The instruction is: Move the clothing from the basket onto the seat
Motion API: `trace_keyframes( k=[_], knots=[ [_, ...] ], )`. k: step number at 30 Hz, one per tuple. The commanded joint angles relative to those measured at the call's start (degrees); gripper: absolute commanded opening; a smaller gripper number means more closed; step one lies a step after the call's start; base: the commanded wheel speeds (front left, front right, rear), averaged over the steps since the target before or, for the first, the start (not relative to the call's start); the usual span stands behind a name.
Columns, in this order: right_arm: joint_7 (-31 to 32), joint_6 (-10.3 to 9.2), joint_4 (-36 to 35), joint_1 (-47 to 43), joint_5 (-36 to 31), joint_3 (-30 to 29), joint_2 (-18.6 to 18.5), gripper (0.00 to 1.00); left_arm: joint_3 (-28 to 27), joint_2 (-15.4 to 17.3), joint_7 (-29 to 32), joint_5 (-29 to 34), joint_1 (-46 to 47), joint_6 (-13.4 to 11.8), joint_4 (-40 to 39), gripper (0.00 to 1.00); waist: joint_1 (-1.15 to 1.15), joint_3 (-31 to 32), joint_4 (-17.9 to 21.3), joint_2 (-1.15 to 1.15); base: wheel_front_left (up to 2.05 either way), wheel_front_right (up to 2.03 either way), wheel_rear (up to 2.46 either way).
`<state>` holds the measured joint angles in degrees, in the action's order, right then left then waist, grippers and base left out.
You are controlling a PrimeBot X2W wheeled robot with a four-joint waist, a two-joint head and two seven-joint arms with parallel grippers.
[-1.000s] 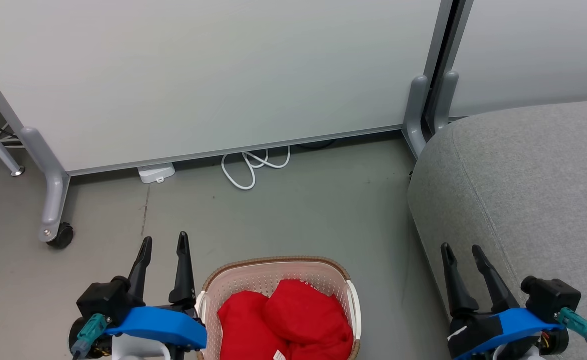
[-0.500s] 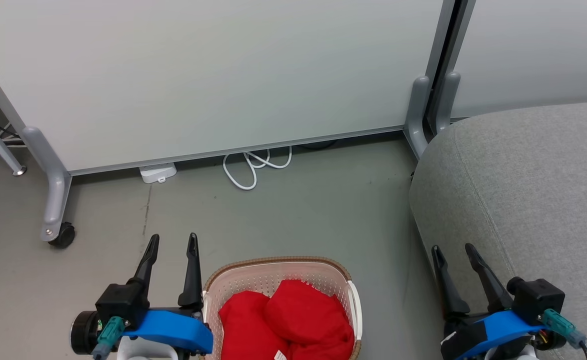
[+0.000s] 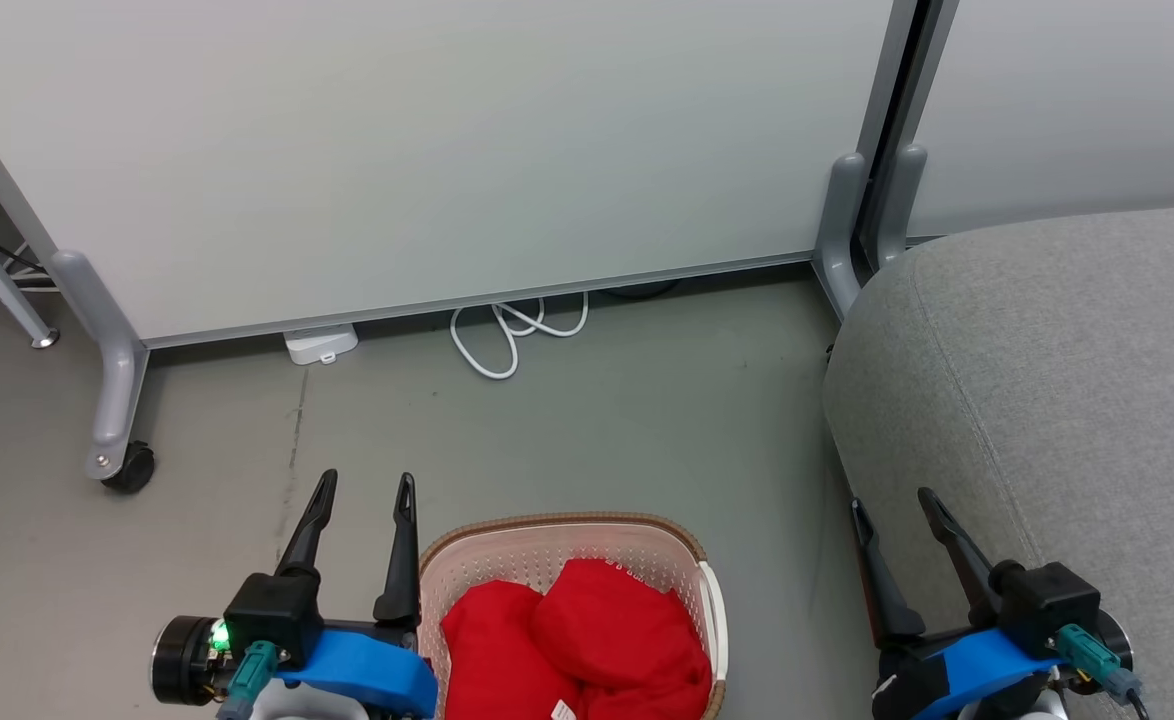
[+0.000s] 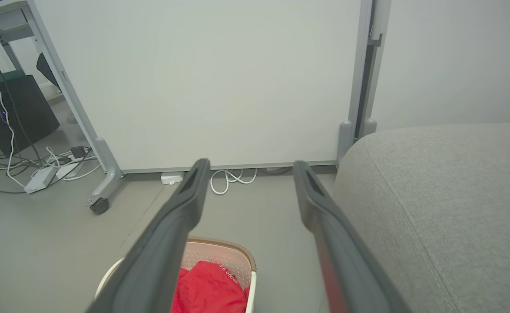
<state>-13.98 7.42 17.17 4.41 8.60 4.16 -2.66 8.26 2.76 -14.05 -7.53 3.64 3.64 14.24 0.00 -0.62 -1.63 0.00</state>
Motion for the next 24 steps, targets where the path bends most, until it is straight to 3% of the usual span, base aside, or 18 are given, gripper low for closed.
trace_keyframes(
  k=[1, 9, 24],
  knots=[
    [-0.5, 0.11, 0.1, 0.6, -1.2, 0.2, -0.4, 1.00, 0.3, 0.2, -0.4, 1.0, 0.7, 0.3, 0.1, 1.00, 0.00, 0.0, 0.0, 0.00, 0.00, 0.00, 0.00],
    [-1.3, 0.08, 1.0, 0.6, -4.3, 0.4, -0.4, 1.00, 0.8, 0.2, -1.3, 3.4, 0.9, 0.0, 1.3, 1.00, 0.00, -0.1, -0.2, 0.00, 0.00, 0.00, 0.00],
    [-1.3, 0.08, 2.2, 0.8, -3.7, 0.2, -0.4, 1.00, 0.6, 0.2, -1.2, 1.8, 1.1, 0.3, 2.8, 1.00, 0.00, -0.1, -0.3, 0.00, 0.00, 0.00, 0.00]
  ],
)
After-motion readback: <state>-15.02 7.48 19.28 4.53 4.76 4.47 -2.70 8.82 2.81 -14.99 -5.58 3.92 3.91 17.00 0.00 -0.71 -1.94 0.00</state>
